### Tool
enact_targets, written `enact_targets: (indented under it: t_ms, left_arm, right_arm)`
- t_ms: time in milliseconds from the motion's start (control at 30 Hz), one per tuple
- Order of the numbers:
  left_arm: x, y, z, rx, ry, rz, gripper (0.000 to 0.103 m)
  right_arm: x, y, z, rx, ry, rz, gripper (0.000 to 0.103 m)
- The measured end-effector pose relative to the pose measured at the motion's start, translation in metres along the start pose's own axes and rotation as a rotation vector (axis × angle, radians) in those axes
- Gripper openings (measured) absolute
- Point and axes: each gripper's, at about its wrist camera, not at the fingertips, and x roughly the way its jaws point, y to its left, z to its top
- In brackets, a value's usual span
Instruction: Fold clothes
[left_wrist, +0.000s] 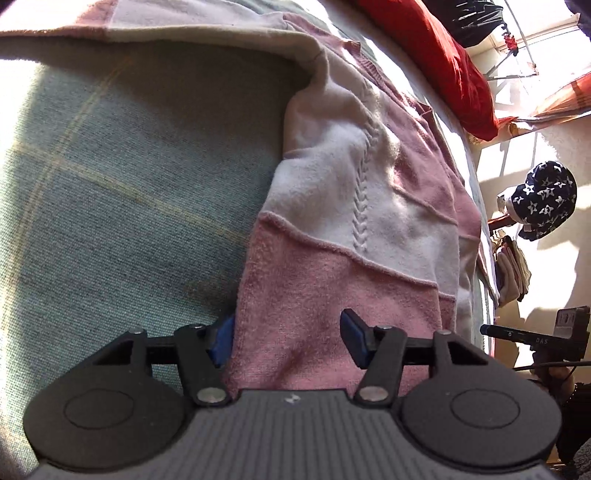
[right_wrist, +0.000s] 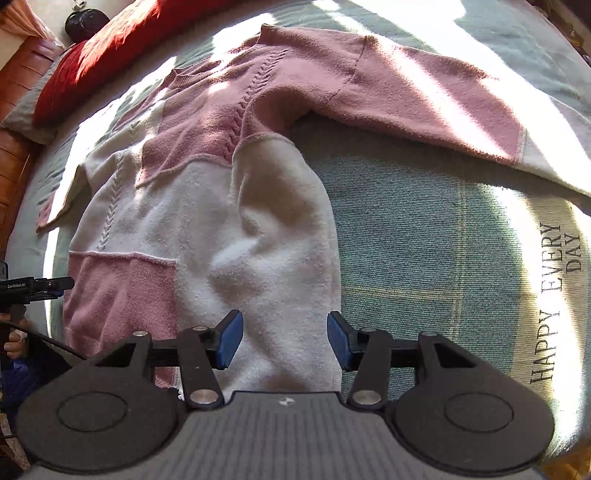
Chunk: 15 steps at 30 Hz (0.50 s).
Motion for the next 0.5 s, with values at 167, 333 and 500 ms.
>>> enact_targets:
  t_ms: [167, 333, 500]
  left_arm:
    - [0.000, 0.006, -0.012, -0.067, 0.034, 0.009, 0.039]
    - [0.009, -0.004, 0.004, -0.033, 0.045, 0.016, 0.038]
    - [0.011, 0.004, -0.019, -0.113, 0.072, -0.029, 0.037]
  right_arm:
    - [0.009, -0.042, -0.006, 0.153, 0.003, 0.121, 0.067]
    - [0.034, -0.064, -0.016, 0.266, 0.060, 0.262, 0.068]
    - [0.038, -0.055, -0.047, 0.307, 0.110, 0.312, 0.069]
